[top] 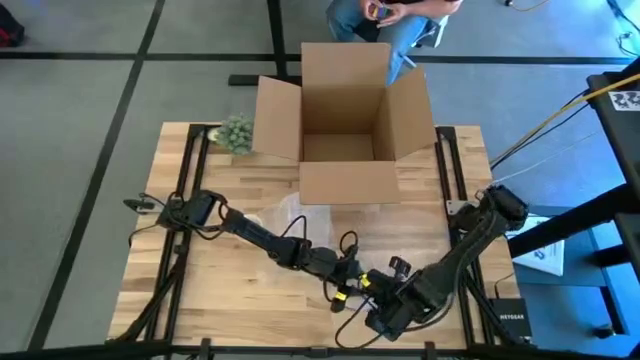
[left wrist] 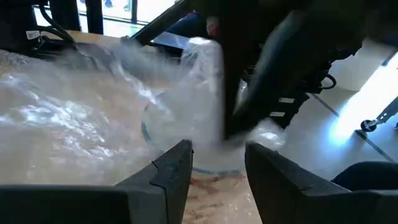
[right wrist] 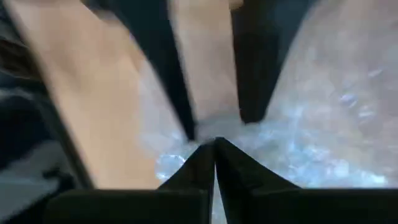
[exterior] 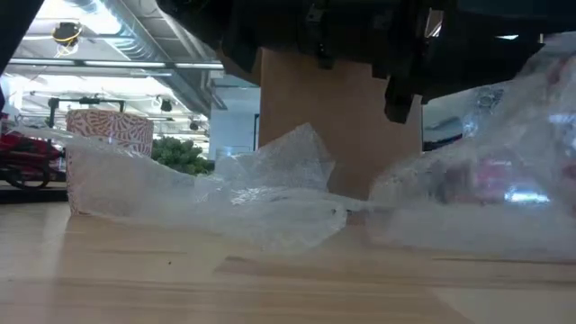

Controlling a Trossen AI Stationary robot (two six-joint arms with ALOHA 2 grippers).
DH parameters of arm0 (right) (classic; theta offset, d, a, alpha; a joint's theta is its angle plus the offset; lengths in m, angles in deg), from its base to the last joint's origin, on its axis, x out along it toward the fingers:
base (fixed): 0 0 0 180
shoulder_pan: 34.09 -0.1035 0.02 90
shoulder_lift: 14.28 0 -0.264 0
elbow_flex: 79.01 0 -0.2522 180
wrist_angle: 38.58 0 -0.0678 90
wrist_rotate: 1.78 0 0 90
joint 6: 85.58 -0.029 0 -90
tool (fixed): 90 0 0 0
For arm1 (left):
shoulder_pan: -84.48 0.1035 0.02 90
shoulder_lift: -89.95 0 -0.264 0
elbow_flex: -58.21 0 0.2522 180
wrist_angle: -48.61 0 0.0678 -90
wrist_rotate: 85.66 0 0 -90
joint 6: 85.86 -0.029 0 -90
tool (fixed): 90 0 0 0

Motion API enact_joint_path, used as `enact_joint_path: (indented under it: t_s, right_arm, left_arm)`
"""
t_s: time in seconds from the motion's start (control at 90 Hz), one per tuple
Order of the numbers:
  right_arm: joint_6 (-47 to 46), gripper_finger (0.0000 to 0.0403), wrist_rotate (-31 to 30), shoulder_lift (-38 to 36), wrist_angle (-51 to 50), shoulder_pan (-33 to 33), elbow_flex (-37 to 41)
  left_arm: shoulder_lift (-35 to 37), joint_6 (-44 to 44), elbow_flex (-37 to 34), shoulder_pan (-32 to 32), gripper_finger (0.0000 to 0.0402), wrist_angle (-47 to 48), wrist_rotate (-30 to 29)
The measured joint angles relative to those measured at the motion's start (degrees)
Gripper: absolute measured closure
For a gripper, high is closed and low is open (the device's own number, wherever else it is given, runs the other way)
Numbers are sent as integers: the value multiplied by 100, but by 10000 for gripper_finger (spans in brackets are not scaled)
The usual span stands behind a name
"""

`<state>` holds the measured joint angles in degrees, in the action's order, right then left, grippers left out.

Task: Wrap mug
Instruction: Wrap the red mug with the right bubble wrap

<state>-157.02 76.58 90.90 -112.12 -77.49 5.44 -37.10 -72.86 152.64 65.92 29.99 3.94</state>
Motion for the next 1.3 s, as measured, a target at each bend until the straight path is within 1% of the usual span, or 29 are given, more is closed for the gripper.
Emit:
enact_joint_path:
  t_s: [0.111,0.256,0.367,0.456,0.556,0.678,0.789,0.878,0.933,0.978,1.033,1.089,1.211,1.3]
  right_arm:
    - [-297,402,227,73,491,-13,462]
    - [-309,402,375,36,1358,59,977]
    - [-297,402,411,-12,1190,81,872]
    - [-154,402,282,-45,766,64,586]
    - [13,402,178,-307,359,44,54]
    - [115,402,37,-449,-397,-35,-425]
    - [-275,402,-522,-665,-1521,-61,-732]
    - [-759,402,-911,-728,-2533,24,-738]
    - [-930,402,-1082,-691,-2910,129,-718]
    - [-940,402,-1288,-694,-3006,247,-696]
    - [-826,402,-1599,-767,-2885,400,-608]
    - [-474,402,-1684,-793,-2457,575,-509]
    - [453,402,-1348,-784,-1132,834,-259]
    - [753,402,-1036,-784,-451,814,-141]
  left_arm:
    - [0,1,0,-1,267,-4,0]
    - [0,-2,0,-1,267,4,0]
    - [0,0,0,-1,267,0,-2]
    - [2,2,0,-1,267,3,0]
    - [2,0,0,-1,267,4,-3]
    - [2,-2,0,-1,267,0,-7]
    - [2,-9,0,-1,267,1,-7]
    - [2,-9,0,-1,267,-2,-5]
    - [2,-12,0,-1,267,-4,-7]
    - [2,-14,0,-1,267,-4,-13]
    - [2,-12,0,-3,267,-4,-9]
    - [2,-14,0,-5,267,-4,-14]
    - [2,-14,0,-7,267,-8,-20]
    - [2,-14,-2,-7,267,-6,-17]
